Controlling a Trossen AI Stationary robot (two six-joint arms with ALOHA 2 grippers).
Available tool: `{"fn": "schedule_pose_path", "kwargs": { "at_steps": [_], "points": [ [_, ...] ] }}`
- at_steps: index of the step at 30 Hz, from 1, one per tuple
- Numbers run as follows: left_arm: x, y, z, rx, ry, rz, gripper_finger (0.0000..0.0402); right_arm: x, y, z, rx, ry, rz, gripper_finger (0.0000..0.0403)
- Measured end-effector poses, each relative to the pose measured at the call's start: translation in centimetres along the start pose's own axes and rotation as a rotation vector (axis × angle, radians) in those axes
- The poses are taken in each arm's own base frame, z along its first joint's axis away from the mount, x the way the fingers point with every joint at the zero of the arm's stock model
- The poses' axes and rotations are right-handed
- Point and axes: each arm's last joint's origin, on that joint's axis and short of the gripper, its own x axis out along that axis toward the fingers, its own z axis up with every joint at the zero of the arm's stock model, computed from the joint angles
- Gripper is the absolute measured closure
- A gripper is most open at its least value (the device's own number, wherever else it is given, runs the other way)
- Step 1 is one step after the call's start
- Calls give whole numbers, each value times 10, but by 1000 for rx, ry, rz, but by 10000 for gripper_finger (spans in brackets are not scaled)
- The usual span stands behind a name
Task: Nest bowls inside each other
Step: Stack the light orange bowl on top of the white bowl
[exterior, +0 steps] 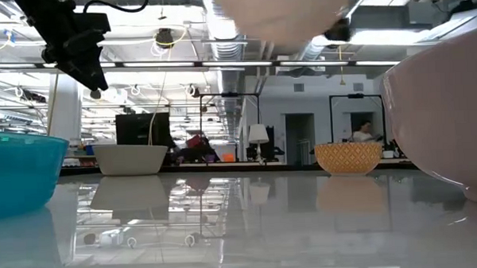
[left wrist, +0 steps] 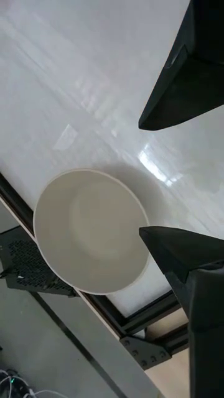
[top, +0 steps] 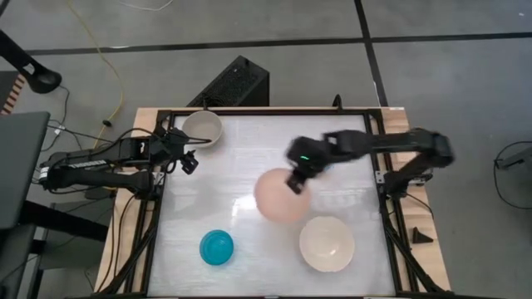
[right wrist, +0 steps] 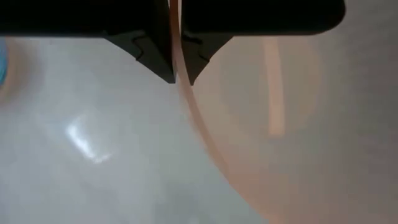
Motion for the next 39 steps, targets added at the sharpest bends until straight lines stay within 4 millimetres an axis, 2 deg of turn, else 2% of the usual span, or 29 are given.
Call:
{"fn": "schedule_pose_path", "kwargs": {
  "at_steps": [5,7,10,14,20,27,31,39],
  "points": [
    [0,0,0,-2,-1,3,146,-13,2,-81,131,59,93,370],
    [0,0,0,-2,-1,3,146,-20,6,-107,182,68,97,370],
    [0,0,0,-21,-1,3,146,-26,11,-137,259,74,51,370],
    [0,0,0,-25,-1,3,146,-25,14,-163,342,50,-38,370],
    [0,0,0,-47,-2,4,146,-9,21,-184,343,93,-132,368],
    [0,0,0,-44,-2,4,146,7,17,-193,363,101,-282,366],
    [0,0,0,-46,-1,2,146,14,19,-197,359,125,-302,363],
    [0,-1,0,-77,11,-25,146,12,16,-199,348,156,-334,316]
  ]
}}
